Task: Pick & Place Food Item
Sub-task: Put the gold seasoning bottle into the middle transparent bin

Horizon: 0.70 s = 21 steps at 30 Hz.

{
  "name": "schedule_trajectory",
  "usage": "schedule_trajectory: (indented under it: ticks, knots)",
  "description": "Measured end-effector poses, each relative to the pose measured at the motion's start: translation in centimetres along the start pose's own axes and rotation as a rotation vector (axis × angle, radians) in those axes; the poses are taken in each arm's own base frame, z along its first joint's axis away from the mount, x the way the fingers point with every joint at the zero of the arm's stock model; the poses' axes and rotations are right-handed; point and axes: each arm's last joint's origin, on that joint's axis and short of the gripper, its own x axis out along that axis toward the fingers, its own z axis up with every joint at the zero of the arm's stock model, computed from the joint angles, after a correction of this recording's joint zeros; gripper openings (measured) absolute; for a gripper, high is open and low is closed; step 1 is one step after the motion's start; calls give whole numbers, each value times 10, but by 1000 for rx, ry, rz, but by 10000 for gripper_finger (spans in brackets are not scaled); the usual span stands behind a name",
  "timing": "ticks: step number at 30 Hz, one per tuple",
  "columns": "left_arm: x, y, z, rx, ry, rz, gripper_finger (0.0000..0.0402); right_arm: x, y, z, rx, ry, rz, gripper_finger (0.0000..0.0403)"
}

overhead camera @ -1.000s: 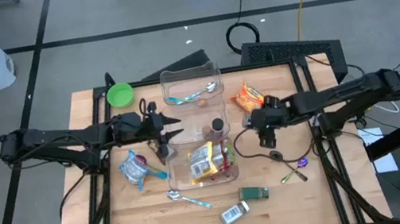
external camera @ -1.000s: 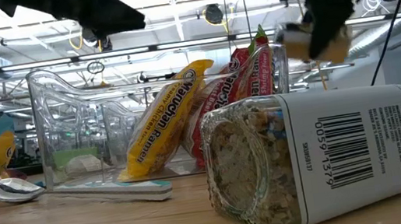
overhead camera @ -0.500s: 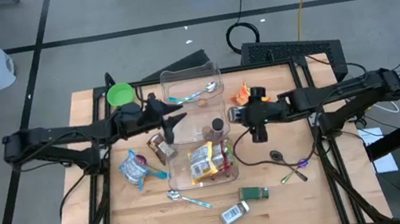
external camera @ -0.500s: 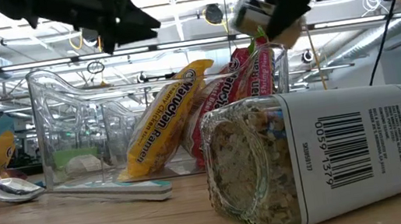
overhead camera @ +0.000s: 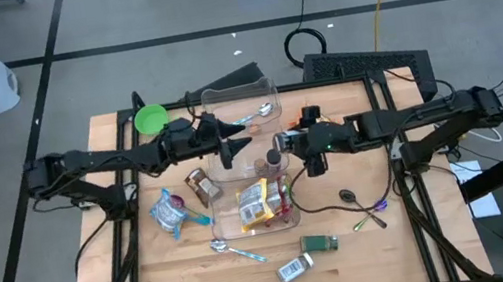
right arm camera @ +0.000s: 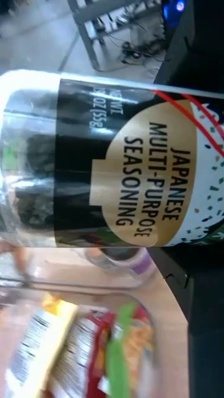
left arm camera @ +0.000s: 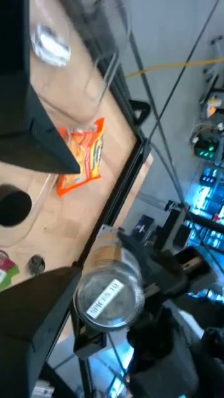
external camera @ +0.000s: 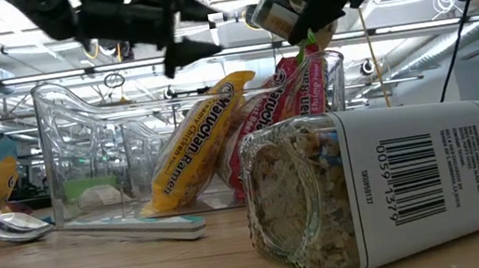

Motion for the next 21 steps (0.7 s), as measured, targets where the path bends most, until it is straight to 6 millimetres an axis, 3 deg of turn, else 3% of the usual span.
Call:
schedule_trajectory:
  ticks: [12,21]
  knots:
    - [60,-21,25,-55,54,-193,382,0,-4,2,-32,-8,-69,266]
    - [85,-21,23,-116,140,-166,396,0,-5,1,-61,3,-83,266]
